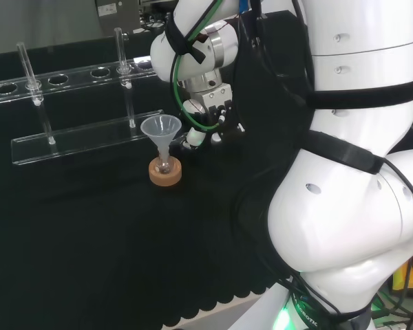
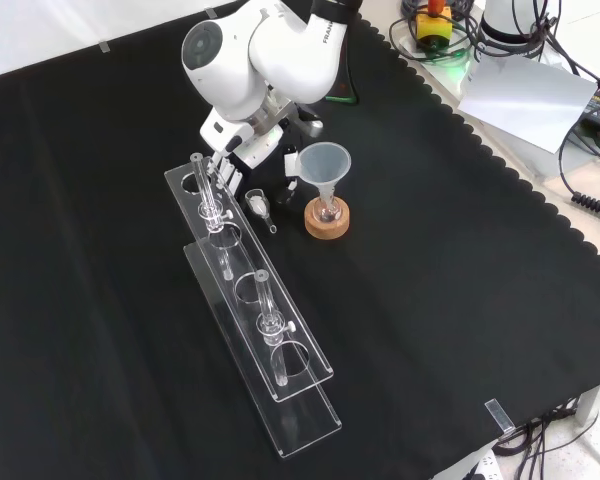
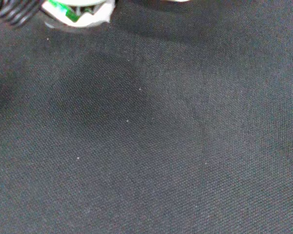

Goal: Pick up the weighing funnel.

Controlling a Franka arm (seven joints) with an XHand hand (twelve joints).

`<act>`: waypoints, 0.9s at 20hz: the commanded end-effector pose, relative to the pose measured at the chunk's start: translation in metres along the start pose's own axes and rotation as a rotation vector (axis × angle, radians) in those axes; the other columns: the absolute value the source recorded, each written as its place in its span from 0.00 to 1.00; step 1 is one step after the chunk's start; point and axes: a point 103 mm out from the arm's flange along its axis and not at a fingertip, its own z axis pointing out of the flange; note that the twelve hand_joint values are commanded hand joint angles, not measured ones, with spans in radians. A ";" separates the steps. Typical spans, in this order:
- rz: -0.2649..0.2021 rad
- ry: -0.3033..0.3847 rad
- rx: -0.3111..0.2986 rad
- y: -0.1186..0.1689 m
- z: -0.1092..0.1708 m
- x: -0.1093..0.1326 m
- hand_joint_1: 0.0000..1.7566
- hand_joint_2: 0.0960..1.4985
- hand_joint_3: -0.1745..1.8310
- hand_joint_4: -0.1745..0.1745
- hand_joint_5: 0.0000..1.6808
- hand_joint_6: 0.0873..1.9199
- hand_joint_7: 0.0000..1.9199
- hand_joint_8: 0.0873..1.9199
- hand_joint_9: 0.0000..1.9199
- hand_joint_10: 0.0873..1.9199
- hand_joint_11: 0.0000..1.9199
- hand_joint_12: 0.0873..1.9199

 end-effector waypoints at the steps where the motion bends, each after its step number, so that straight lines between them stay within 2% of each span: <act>1: 0.006 -0.013 0.009 0.002 0.001 0.003 0.48 0.40 0.38 0.38 0.37 0.35 0.22 0.36 0.37 0.27 0.21 0.67; 3: 0.010 -0.018 0.008 0.002 0.001 0.004 0.48 0.41 0.38 0.42 0.42 0.35 0.22 0.36 0.38 0.27 0.21 0.67; 5: 0.017 -0.030 0.006 0.002 0.001 0.004 0.48 0.42 0.38 0.49 0.51 0.36 0.23 0.35 0.38 0.26 0.21 0.67; 6: 0.019 -0.035 0.005 0.002 0.001 0.004 0.52 0.48 0.34 0.68 0.56 0.39 0.24 0.35 0.39 0.26 0.21 0.67; 7: 0.020 -0.039 0.002 0.002 0.000 0.004 0.56 0.52 0.30 0.83 0.60 0.42 0.25 0.34 0.39 0.26 0.22 0.67; 8: 0.019 -0.040 0.000 0.002 -0.001 0.004 0.58 0.54 0.29 0.91 0.62 0.43 0.25 0.34 0.40 0.26 0.22 0.67; 9: 0.020 -0.042 -0.001 0.002 -0.002 0.003 0.59 0.53 0.31 0.96 0.64 0.44 0.26 0.33 0.41 0.25 0.22 0.66; 13: 0.029 -0.064 0.005 0.001 -0.009 0.001 0.61 0.47 0.40 1.00 0.65 0.48 0.28 0.32 0.42 0.23 0.24 0.66; 18: 0.039 -0.075 0.010 -0.002 -0.020 -0.003 0.61 0.44 0.44 1.00 0.65 0.50 0.28 0.32 0.43 0.23 0.24 0.65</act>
